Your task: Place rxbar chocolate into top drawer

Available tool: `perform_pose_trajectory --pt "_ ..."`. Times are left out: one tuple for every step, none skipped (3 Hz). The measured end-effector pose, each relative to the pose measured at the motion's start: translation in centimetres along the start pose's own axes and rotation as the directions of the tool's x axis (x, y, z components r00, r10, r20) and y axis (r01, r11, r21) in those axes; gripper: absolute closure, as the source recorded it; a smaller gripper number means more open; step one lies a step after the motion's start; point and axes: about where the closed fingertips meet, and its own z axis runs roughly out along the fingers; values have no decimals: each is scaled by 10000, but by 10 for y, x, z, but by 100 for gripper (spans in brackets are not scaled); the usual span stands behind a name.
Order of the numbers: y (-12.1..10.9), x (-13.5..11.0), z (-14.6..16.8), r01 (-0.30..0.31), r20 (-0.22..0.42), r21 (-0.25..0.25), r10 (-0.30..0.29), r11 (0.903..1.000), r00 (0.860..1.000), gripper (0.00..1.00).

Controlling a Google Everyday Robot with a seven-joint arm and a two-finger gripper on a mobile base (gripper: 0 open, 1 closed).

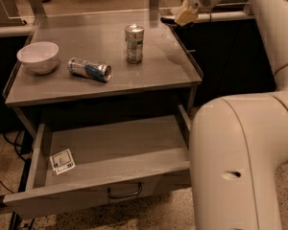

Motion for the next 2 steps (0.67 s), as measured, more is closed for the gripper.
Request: perform_pose_trajectory --pt "10 1 10 -65 28 -280 66 9996 10000 100" --pt "14 -8 0 124 79 -224 -122 9997 9999 100"
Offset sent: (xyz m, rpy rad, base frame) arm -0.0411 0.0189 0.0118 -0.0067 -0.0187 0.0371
